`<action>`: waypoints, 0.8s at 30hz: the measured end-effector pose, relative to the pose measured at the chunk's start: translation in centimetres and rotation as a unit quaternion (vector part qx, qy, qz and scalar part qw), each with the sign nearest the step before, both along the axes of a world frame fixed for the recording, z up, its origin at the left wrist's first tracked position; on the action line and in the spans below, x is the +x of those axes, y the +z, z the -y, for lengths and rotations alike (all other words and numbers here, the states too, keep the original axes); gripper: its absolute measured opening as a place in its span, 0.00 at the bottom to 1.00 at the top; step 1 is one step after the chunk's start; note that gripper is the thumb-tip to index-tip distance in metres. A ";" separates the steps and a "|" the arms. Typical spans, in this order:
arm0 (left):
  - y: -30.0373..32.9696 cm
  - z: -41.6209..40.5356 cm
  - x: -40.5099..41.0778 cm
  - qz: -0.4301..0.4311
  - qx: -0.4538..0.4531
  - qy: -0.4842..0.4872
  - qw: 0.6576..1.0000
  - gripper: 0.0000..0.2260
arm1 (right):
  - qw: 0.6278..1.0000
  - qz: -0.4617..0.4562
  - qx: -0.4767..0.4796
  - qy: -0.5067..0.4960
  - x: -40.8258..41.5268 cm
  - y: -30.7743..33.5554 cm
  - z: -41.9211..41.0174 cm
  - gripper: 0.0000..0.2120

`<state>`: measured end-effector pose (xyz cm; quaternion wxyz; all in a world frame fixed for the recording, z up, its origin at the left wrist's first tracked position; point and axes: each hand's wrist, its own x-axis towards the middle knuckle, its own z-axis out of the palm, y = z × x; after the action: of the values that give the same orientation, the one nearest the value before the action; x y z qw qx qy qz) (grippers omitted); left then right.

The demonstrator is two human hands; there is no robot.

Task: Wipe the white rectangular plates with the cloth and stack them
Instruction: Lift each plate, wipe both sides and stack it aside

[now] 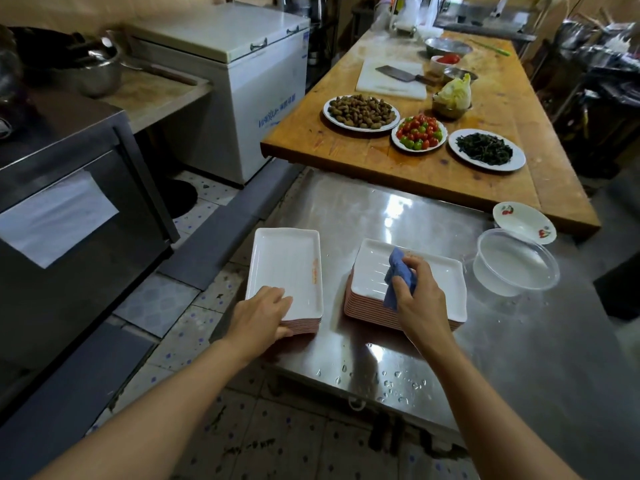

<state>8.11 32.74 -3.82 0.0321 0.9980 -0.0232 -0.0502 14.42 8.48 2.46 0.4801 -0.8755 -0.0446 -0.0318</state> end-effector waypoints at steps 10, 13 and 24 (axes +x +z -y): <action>2.2 5.2 5.2 0.052 -0.103 0.063 0.991 0.20 | 0.997 0.017 -0.056 -0.059 1.5 -0.6 3.4 0.13; 2.7 8.0 7.3 0.034 -0.175 0.083 0.980 0.20 | 0.993 0.019 -0.093 -0.071 2.7 -1.3 5.3 0.13; 1.0 10.3 10.7 -0.065 -0.356 0.164 0.918 0.21 | 0.956 0.029 -0.291 0.024 3.7 -3.9 9.5 0.10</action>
<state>18.81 22.47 -2.78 0.3939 0.9051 0.1263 -0.0979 18.11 -1.06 -1.39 0.2037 -0.9746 -0.0871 -0.0317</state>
